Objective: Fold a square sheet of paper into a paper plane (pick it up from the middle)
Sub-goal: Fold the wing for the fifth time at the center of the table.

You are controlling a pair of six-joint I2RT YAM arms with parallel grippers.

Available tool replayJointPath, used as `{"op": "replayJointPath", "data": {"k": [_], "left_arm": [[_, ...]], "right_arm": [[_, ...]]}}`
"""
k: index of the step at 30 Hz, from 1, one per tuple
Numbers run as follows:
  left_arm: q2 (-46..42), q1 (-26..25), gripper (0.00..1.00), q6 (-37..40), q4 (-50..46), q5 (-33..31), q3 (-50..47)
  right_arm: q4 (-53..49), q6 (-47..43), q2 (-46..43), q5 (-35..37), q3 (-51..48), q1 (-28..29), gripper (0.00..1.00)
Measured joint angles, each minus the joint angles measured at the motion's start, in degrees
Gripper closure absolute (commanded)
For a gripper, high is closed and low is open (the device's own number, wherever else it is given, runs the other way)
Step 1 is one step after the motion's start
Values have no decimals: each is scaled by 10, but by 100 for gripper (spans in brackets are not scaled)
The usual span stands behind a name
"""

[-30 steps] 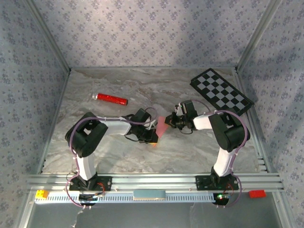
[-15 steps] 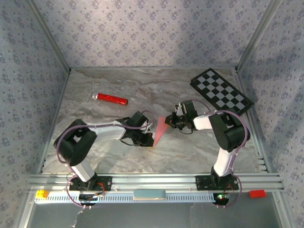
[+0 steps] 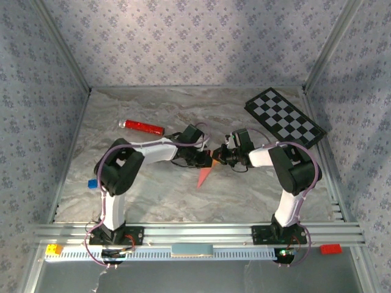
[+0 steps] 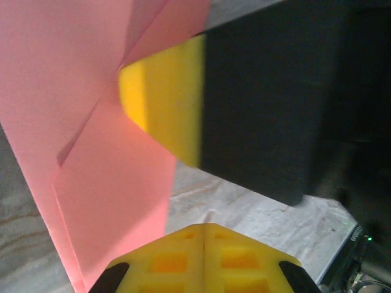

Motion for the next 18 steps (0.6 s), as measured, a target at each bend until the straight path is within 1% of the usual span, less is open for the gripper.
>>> {"op": "replayJointPath", "data": {"k": [5,15,18], "left_arm": [[17,0,100,0,-7,2,-13],[0,4,100,-19,90,15,-79],[-3,4,100,-25,104,15,-87]], "right_arm": [[-6,0,0,0,2,0,97],[-38,-5,0,-2,17,-2,94],[-45,-11,-3,-5,19,-3,93]]}}
